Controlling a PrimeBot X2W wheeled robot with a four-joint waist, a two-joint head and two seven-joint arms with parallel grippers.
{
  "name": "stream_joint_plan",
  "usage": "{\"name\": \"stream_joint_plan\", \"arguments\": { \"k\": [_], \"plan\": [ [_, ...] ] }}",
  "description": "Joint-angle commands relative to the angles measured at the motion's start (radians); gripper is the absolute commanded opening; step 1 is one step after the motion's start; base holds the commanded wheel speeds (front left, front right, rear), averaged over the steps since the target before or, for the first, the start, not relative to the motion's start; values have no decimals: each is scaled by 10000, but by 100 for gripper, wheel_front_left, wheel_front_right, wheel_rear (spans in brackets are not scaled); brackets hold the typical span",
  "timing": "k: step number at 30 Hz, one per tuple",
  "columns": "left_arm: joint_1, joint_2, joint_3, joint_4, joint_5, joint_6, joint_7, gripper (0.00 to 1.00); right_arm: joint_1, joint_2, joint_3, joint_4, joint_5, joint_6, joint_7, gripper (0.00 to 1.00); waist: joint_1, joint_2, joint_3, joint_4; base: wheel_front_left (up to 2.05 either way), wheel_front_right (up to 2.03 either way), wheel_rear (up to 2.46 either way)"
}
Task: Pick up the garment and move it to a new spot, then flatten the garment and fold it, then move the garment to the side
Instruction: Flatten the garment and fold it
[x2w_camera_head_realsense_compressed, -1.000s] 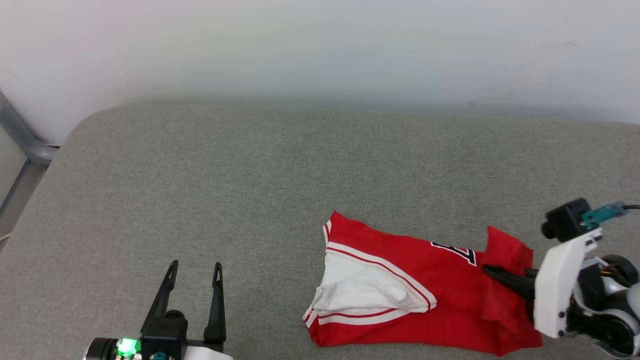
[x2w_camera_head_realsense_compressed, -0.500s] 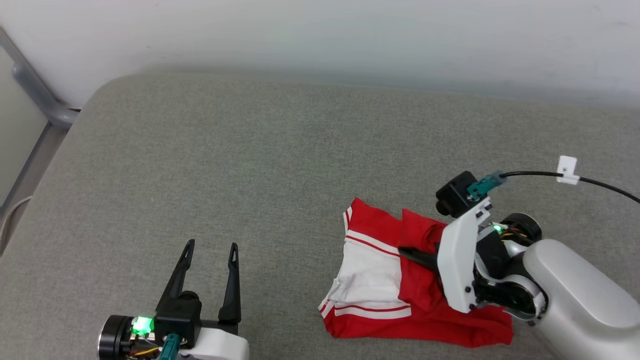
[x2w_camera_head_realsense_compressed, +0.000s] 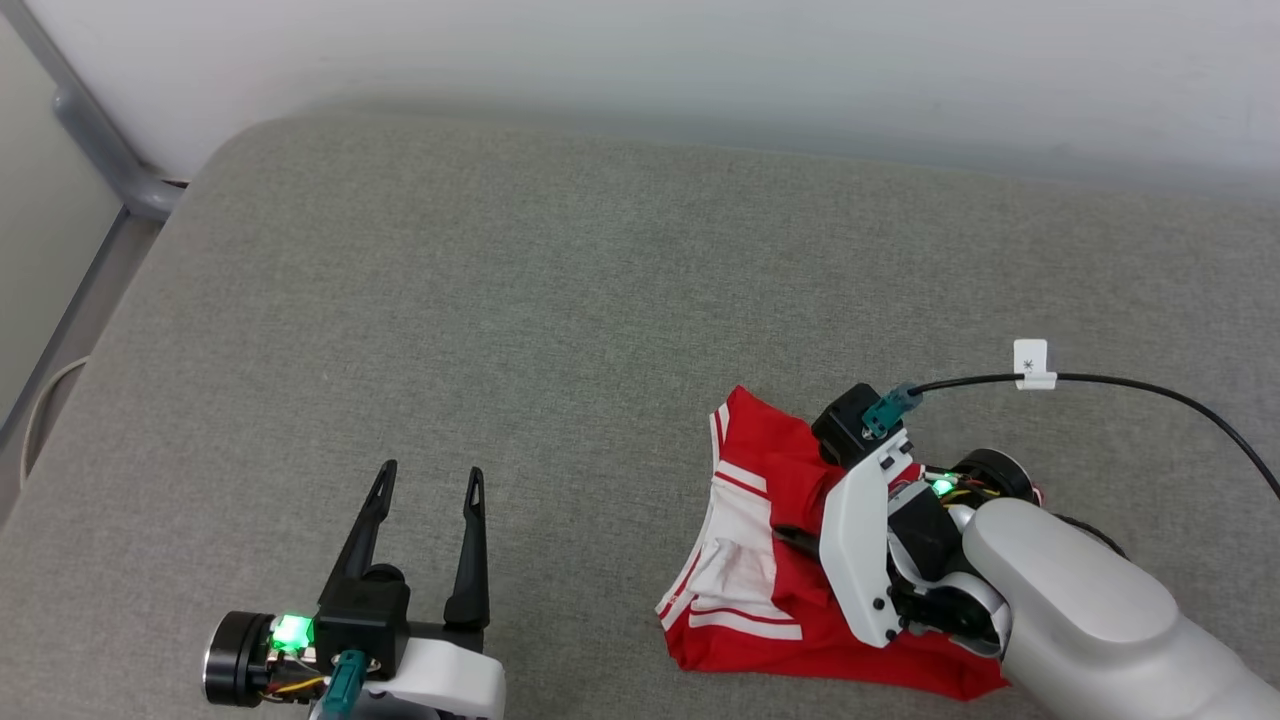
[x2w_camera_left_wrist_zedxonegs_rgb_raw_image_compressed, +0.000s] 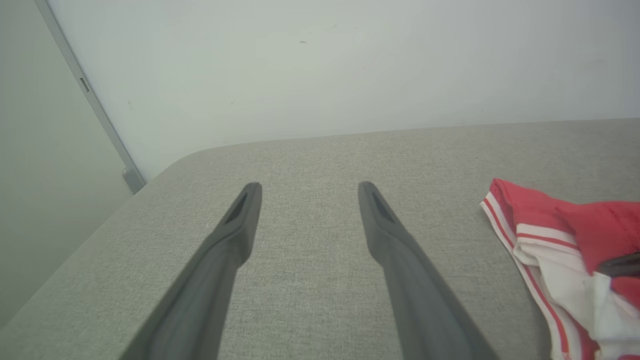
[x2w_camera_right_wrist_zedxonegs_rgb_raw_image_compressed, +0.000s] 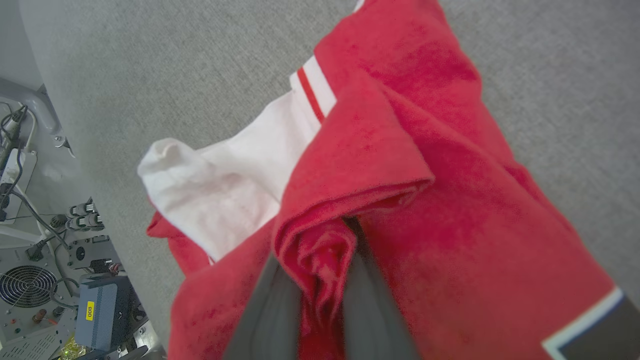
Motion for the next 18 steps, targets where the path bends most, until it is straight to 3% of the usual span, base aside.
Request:
{"name": "stream_joint_plan", "arguments": {
  "k": [1, 2, 10, 18],
  "plan": [
    [31, -28, 50, 30, 33, 13, -22, 100, -11, -3, 135, 86, 0, -9, -248, 43, -1, 0, -59, -57, 0, 0, 0],
    [69, -33, 56, 42, 25, 7, -22, 100, -31, -40, 217, 118, -33, -9, -503, 100, -1, 0, -97, -105, 0, 0, 0],
    [234, 25, 180, -22, 19, -63, -22, 100, -8, -636, 168, -469, 6, -10, -2953, 100, -1, 0, -554, -585, 0, 0, 0],
    [592, 118, 379, -116, 10, -81, -22, 100, 902, -1541, -1255, -1164, -527, -10, -5473, 100, -1, 0, -1001, -1154, 0, 0, 0]
  ]
}}
